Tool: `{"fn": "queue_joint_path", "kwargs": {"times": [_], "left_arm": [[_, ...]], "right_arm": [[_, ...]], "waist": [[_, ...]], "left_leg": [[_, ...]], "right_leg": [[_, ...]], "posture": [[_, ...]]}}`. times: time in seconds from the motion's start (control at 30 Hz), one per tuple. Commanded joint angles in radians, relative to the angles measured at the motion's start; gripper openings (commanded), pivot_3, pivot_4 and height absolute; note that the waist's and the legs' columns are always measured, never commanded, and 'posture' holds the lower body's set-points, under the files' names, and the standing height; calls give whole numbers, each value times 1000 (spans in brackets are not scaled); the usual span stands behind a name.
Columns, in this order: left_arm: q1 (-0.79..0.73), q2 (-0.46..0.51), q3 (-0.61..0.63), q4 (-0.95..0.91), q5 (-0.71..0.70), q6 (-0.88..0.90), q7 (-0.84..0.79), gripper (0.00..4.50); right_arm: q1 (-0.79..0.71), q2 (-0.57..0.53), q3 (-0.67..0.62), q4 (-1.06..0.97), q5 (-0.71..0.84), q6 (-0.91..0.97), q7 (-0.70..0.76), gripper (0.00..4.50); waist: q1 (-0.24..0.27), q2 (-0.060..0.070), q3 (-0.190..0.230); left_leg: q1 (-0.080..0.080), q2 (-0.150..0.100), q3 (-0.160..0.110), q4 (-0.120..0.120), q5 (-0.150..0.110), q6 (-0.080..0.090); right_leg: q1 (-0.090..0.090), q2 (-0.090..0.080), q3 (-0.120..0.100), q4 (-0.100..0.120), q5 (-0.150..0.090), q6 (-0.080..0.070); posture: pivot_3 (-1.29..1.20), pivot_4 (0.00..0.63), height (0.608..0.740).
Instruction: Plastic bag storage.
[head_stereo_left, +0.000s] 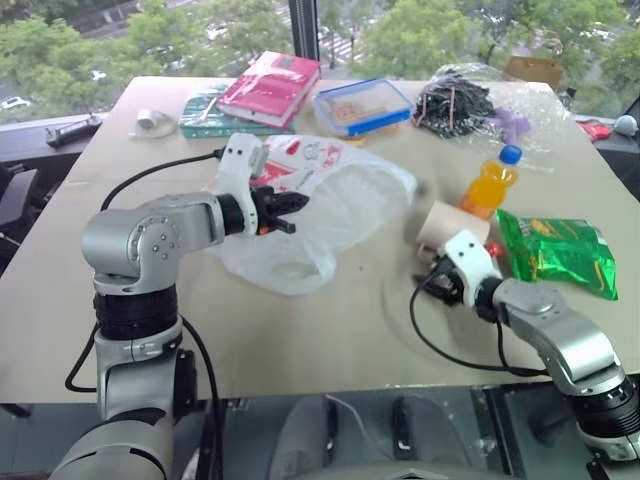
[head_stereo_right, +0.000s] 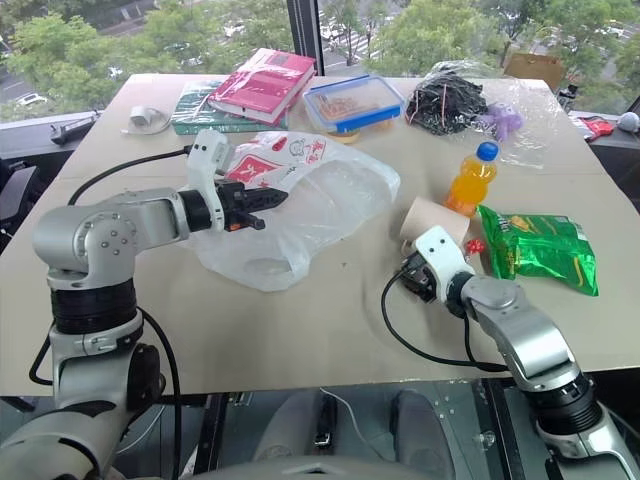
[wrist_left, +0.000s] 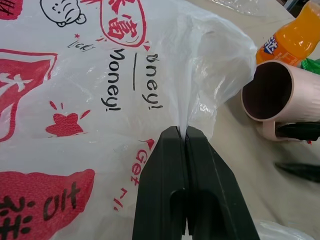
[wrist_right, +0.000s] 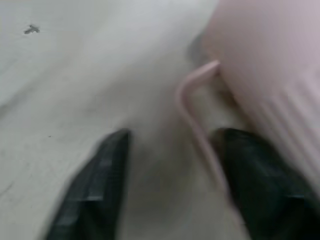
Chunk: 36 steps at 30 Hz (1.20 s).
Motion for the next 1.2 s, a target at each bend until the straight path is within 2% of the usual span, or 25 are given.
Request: {"fn": "queue_joint_path", "kwargs": {"times": [0.03,0.1,0.27,0.4,0.5,0.6,0.73,0.93,1.2], "left_arm": [[-3,7,19,-32,-21,-19,-4,0],[-2,6,20,-33,-23,-16,-2,0],[-6,13,23,-29,-27,-11,2,0],[-19,31,26,-16,-31,-8,-2,0],[-27,42,29,-23,-50,3,-14,0],[-33,71,62,-64,-112,36,-58,0],[-45,109,111,-89,-198,81,-99,0],[-27,98,108,-165,-267,152,-73,0],[10,42,58,-166,-238,106,-2,0]], "right_arm": [[-32,-52,28,-19,-47,-44,47,874],[-49,-66,41,-39,-59,-61,67,72],[-95,-75,52,-114,-45,-98,145,72],[-179,-18,20,-233,107,4,223,72],[-248,7,71,-225,127,34,247,72],[-351,65,197,-72,54,-46,270,72],[-439,142,295,198,-38,-204,311,72],[-584,256,359,552,-163,-465,380,72],[-800,453,403,977,-303,-818,457,72]], "waist": [[-1,0,0],[-2,0,0],[-4,0,0],[-10,0,1],[-6,0,1],[-12,-1,1],[-20,-1,2],[-29,-1,3],[-34,-1,3]], "left_leg": [[0,0,0,0,0,0],[0,0,0,0,0,0],[0,0,0,-1,0,0],[-1,1,0,0,0,0],[0,1,-1,-1,0,0],[-1,1,-2,0,0,0],[-1,0,-2,-1,0,-1],[-1,0,-1,-1,1,-1],[-1,0,-2,-3,2,-4]], "right_leg": [[0,0,0,0,0,0],[0,0,0,0,0,0],[0,1,0,0,0,0],[-1,0,0,0,0,0],[-1,1,-1,0,0,0],[-1,0,-1,0,0,0],[-1,0,-1,0,0,0],[-2,0,-1,0,0,0],[-4,0,-1,3,0,-1]], "posture": [[0,150,740],[0,150,740],[0,150,740],[0,150,740],[0,150,740],[0,150,740],[0,150,740],[0,150,740],[0,150,740]]}}
